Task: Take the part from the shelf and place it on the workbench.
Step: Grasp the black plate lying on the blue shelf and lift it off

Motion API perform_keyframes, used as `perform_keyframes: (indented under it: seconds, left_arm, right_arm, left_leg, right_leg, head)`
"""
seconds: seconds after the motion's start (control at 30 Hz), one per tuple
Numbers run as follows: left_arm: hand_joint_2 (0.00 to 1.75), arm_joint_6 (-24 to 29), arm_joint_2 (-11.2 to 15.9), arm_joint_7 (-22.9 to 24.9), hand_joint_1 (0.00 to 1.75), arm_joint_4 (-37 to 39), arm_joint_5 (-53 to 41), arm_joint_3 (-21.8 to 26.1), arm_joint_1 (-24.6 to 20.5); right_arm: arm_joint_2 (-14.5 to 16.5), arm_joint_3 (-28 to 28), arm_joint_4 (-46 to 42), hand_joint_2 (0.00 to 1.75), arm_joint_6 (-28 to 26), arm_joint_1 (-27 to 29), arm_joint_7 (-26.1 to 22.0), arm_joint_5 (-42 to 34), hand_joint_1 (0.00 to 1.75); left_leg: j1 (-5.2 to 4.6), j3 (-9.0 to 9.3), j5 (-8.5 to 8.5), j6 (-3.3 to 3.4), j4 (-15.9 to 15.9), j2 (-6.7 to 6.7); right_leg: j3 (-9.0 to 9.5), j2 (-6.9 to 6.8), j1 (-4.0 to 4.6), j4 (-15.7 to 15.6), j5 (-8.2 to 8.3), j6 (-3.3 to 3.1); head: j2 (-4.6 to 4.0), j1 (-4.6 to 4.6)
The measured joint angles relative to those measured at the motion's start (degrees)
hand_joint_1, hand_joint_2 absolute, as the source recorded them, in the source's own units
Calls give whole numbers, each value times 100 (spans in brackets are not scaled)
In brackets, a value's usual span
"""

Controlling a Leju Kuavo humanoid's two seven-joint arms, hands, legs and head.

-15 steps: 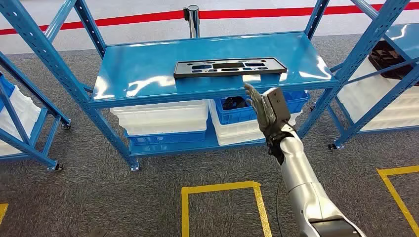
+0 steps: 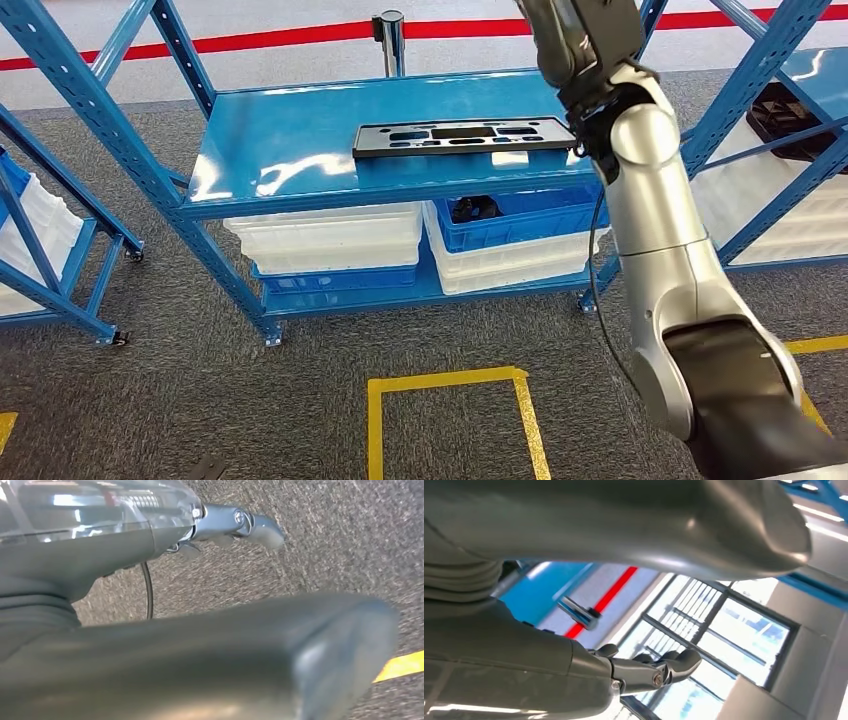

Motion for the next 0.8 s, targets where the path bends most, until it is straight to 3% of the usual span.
perform_keyframes:
  seconds: [0.13, 0.23, 0.3, 0.37, 0.4, 0.43, 0.5, 0.53, 0.6, 0.7, 0.77, 0.8]
  left_arm:
    - [0, 70, -56, 79, 0, 32, -68, 152, -65]
    - [0, 120, -124, 119, 0, 41, -113, 237, -110]
    - [0, 145, -160, 128, 0, 50, -133, 268, -132]
    - [0, 153, -183, 129, 0, 59, -141, 295, -150]
    - [0, 155, -191, 131, 0, 61, -142, 310, -155]
    - [0, 156, -199, 135, 0, 62, -142, 326, -157]
    - [0, 163, -214, 150, 0, 63, -142, 354, -157]
    - [0, 173, -218, 158, 0, 64, -142, 368, -166]
    - [0, 186, -222, 167, 0, 67, -146, 385, -189]
    - [0, 189, -244, 168, 0, 80, -152, 392, -214]
    - [0, 191, -248, 164, 0, 86, -154, 393, -241]
    - [0, 191, -248, 163, 0, 88, -156, 394, -248]
  right_arm:
    - [-172, 386, -147, 0, 9, -622, 129, -48, 0]
    - [-299, 606, -252, 0, 12, -1010, 191, -88, 0]
    - [-380, 721, -273, 0, 14, -1174, 209, -115, 0]
    - [-445, 811, -274, 0, 15, -1226, 222, -123, 0]
    - [-478, 843, -274, 0, 14, -1227, 226, -125, 0]
    - [-500, 869, -274, 0, 13, -1231, 230, -125, 0]
    - [-537, 909, -272, 0, 9, -1239, 231, -125, 0]
    - [-551, 933, -267, 0, 10, -1253, 228, -126, 0]
    - [-576, 977, -253, 0, 8, -1268, 236, -124, 0]
    - [-608, 1026, -247, 0, -3, -1278, 234, -121, 0]
    - [-611, 1044, -247, 0, -13, -1286, 216, -121, 0]
    - [-611, 1050, -242, 0, -16, -1259, 211, -121, 0]
  left_leg:
    - [-22, -17, 3, 20, 7, 5]
    - [48, 67, 69, 99, -160, 38]
    - [97, 115, 83, 126, -217, 61]
    - [144, 146, 51, 122, -218, 72]
    - [169, 175, 21, 107, -217, 72]
    - [197, 219, -20, 80, -213, 68]
    - [249, 339, -136, -6, -211, 62]
    - [255, 378, -195, -58, -200, 62]
    - [246, 383, -258, -140, -198, 64]
    - [240, 390, -284, -192, -231, 66]
    - [232, 222, -417, -199, 113, 70]
    - [216, 8, -531, -194, 489, 73]
  right_leg:
    - [1, 7, -23, -29, 28, 49]
    - [-65, 8, 5, 71, -9, 98]
    - [-391, 6, 7, 586, -151, 129]
    - [-842, 5, -18, 1201, -223, 164]
    - [-981, 4, -37, 1305, -132, 184]
    - [-1023, 1, -59, 1212, 60, 207]
    - [-880, -18, -101, 633, 552, 265]
    - [-767, -24, -106, 366, 685, 277]
    - [-637, -20, -92, 124, 602, 220]
    - [-582, 6, -91, 60, 443, 77]
    - [-512, 9, -109, 41, 379, 3]
    - [-467, 7, -105, 33, 343, -25]
  head:
    - [0, -7]
    - [0, 0]
    - [0, 14]
    - [0, 29]
    - [0, 39]
    - [0, 51]
    - [0, 87]
    - [0, 102]
    - [0, 94]
    - [0, 37]
    - [0, 2]
    - [0, -17]
